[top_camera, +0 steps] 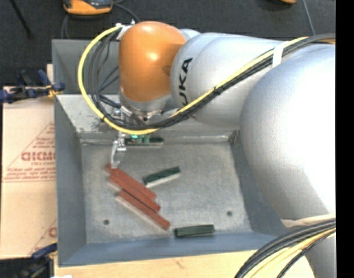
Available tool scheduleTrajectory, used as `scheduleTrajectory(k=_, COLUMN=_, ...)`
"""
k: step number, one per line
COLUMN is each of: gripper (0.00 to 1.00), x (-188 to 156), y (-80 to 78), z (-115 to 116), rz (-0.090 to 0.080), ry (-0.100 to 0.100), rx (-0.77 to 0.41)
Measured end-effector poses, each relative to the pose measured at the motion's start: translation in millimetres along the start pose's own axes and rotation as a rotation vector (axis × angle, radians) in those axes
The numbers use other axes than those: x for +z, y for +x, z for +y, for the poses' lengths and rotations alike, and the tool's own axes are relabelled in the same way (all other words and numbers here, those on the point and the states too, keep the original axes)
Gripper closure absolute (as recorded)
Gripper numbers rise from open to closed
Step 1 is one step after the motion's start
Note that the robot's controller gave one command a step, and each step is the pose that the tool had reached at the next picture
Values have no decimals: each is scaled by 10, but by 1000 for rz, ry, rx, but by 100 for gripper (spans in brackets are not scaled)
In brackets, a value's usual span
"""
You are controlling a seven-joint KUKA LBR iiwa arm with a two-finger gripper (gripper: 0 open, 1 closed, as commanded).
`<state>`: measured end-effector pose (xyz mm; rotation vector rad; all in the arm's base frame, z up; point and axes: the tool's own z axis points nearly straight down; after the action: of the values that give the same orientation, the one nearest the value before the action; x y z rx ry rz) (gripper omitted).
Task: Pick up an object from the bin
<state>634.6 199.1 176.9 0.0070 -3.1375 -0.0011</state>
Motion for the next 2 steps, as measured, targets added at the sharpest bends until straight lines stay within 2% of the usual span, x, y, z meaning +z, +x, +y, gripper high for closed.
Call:
scheduleTrajectory(k=1, gripper=0, x=-53, y=-15, z=-8, rz=-7, ry=-2, rx=3)
scheduleTrajectory(k=2, gripper=0, x=373, y=119, z=-230, rz=-13, ry=-1, rx=-65)
